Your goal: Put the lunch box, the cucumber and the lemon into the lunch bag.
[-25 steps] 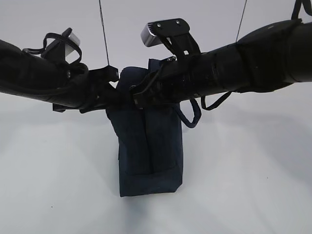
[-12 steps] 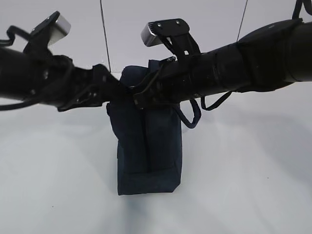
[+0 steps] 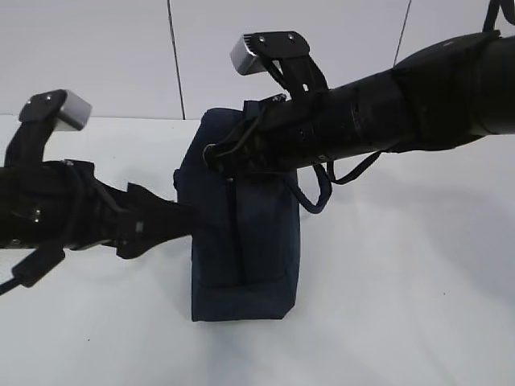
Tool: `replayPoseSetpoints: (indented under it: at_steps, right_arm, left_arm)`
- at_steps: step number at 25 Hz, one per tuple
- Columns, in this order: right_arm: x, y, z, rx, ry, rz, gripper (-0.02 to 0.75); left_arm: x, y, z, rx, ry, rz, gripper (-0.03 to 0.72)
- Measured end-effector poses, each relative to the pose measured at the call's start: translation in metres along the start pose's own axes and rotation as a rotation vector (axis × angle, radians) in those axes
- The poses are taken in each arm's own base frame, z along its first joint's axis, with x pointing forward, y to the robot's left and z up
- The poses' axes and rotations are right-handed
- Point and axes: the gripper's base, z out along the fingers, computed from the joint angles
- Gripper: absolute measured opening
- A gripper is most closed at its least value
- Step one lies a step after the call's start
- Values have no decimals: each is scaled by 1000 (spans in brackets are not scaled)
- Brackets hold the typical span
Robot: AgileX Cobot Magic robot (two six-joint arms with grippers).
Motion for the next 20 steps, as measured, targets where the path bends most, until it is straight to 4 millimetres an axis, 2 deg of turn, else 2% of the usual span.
replayPoseSetpoints:
  at_steps: [6, 12, 14, 16, 20]
  right_arm:
    - [-10, 1, -1, -9, -27, -10, 20]
    - [-12, 2, -1, -15, -34, -14, 20]
    - [-13, 2, -2, -20, -35, -15, 20]
    - [-13, 2, -2, -24, -34, -15, 20]
    - [-13, 3, -2, -29, -34, -15, 20]
  left_arm:
    - [18, 8, 24, 75, 94, 59, 592]
    - [23, 11, 30, 91, 118, 129, 580]
    - [24, 11, 31, 91, 123, 136, 551]
    - [25, 12, 32, 91, 125, 136, 476]
    - [25, 12, 32, 91, 125, 137, 155]
